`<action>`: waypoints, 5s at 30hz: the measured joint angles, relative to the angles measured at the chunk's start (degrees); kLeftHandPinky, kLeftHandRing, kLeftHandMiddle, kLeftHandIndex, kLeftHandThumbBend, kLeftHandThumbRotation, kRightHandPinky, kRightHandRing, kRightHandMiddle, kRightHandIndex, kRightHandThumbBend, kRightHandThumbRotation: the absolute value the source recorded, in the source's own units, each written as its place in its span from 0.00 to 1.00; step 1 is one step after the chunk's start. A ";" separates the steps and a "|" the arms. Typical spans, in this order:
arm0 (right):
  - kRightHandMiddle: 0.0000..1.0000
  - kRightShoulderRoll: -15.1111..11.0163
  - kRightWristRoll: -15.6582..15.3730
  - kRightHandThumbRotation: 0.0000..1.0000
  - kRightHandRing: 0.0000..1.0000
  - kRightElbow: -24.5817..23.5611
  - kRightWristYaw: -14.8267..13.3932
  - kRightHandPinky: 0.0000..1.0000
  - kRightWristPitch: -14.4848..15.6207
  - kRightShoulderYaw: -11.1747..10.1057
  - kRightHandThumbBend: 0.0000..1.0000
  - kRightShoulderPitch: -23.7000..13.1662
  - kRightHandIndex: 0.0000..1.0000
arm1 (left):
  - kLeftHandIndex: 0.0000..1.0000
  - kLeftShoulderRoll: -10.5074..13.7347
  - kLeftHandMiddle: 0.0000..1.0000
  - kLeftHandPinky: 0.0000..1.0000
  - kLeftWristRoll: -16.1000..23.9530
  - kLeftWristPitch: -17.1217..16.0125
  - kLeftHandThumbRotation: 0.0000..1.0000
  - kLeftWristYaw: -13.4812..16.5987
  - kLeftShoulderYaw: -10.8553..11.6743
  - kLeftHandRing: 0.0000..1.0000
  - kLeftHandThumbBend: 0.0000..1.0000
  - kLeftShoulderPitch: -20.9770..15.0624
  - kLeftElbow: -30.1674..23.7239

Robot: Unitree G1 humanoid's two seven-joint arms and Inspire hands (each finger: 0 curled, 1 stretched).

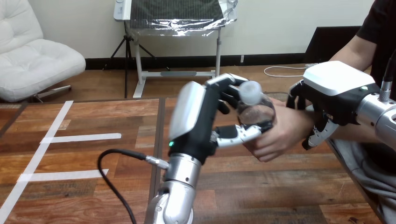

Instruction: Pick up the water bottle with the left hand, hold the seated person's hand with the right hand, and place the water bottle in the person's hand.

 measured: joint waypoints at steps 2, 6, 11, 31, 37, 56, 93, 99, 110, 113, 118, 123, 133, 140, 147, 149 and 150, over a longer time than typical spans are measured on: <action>0.95 -0.01 0.08 0.09 0.96 -0.23 0.00 0.87 -0.01 -0.01 0.90 0.03 0.92 | 0.99 0.06 0.98 0.96 0.40 0.31 0.57 -0.36 -0.37 0.98 0.88 0.04 0.00; 0.97 -0.11 0.13 0.08 0.98 -0.75 0.01 0.90 0.07 -0.06 0.89 0.31 0.94 | 1.00 0.20 0.99 0.98 0.66 0.95 0.61 -0.83 -1.12 0.99 0.90 0.16 -0.02; 0.99 -0.17 0.24 0.07 0.99 -1.42 0.03 0.93 0.21 -0.64 0.89 1.22 0.95 | 1.00 0.32 1.00 1.00 0.70 1.09 0.64 -1.11 -1.58 1.00 0.91 0.31 -0.02; 0.99 -0.19 1.58 0.06 0.99 -6.82 2.49 0.94 2.49 -3.96 0.86 5.03 0.95 | 0.99 0.50 1.00 0.99 -0.47 -1.22 0.65 -0.95 -2.16 1.00 0.82 0.60 -0.39; 0.99 -0.19 2.52 0.04 0.99 -10.14 4.32 0.94 4.71 -5.72 0.84 6.62 0.95 | 0.94 0.50 0.97 0.85 -0.85 -2.40 0.63 0.06 -2.16 0.94 0.75 0.63 -0.41; 0.96 -0.22 6.29 0.01 0.96 -21.18 7.12 0.90 9.74 -12.38 0.79 12.89 0.92 | 0.88 0.51 0.90 0.75 -2.41 -6.03 0.62 2.45 -1.94 0.87 0.63 1.03 -0.41; 0.84 22.61 15.83 0.01 0.81 -35.51 -22.68 0.71 -10.11 -24.41 0.36 37.54 0.77 | 0.79 0.59 0.80 0.69 -8.76 -19.13 0.56 6.53 -2.25 0.77 0.42 22.13 -11.07; 0.85 27.07 16.65 0.00 0.82 -33.25 -26.06 0.73 -13.92 -22.08 0.30 38.74 0.78 | 0.78 1.92 0.78 0.71 -9.72 -22.12 0.50 8.94 -1.95 0.77 0.41 24.52 -11.53; 0.88 34.07 20.16 0.00 0.85 -27.84 -29.38 0.77 -19.89 -18.12 0.20 40.56 0.81 | 0.79 4.19 0.79 0.70 -8.98 -27.53 0.48 14.30 -2.13 0.77 0.35 29.41 -13.59; 0.88 35.20 20.94 0.00 0.86 -26.56 -29.47 0.78 -20.51 -17.29 0.18 40.57 0.81 | 0.79 4.87 0.79 0.70 -8.97 -28.12 0.46 15.34 -2.22 0.77 0.34 31.01 -13.87; 0.90 36.54 22.96 0.00 0.87 -24.73 -29.46 0.78 -22.05 -16.51 0.15 40.59 0.83 | 0.80 6.06 0.80 0.72 -8.88 -28.97 0.43 16.42 -2.24 0.78 0.33 33.26 -13.89; 0.92 36.81 25.36 0.00 0.89 -23.51 -29.08 0.79 -23.54 -15.93 0.12 40.59 0.84 | 0.80 7.10 0.80 0.72 -8.79 -29.12 0.42 17.07 -2.20 0.78 0.33 35.57 -13.89; 0.95 38.09 28.05 0.00 0.94 -21.68 -27.93 0.86 -25.82 -14.16 0.09 40.58 0.87 | 0.80 8.00 0.80 0.69 -8.83 -29.72 0.39 18.01 -2.23 0.77 0.31 38.87 -13.88; 0.95 38.45 28.80 0.00 0.96 -20.68 -26.76 0.93 -25.82 -12.71 0.08 40.59 0.87 | 0.80 8.05 0.80 0.67 -8.83 -30.04 0.37 18.04 -2.24 0.76 0.30 39.01 -13.88; 0.94 38.73 27.98 0.00 0.95 -20.37 -26.67 0.94 -25.82 -11.88 0.08 40.60 0.87 | 0.79 8.05 0.80 0.66 -8.82 -30.21 0.35 18.11 -2.22 0.75 0.31 39.02 -13.89; 0.94 38.81 27.77 0.00 0.94 -20.37 -26.67 0.93 -25.82 -11.71 0.08 40.60 0.87 | 0.79 8.05 0.79 0.66 -8.82 -30.21 0.35 18.12 -2.22 0.75 0.32 39.01 -13.89; 0.94 38.85 27.58 0.00 0.94 -20.37 -26.66 0.93 -25.82 -11.64 0.08 40.60 0.87 | 0.79 8.05 0.79 0.65 -8.82 -30.22 0.35 18.13 -2.22 0.75 0.32 39.01 -13.89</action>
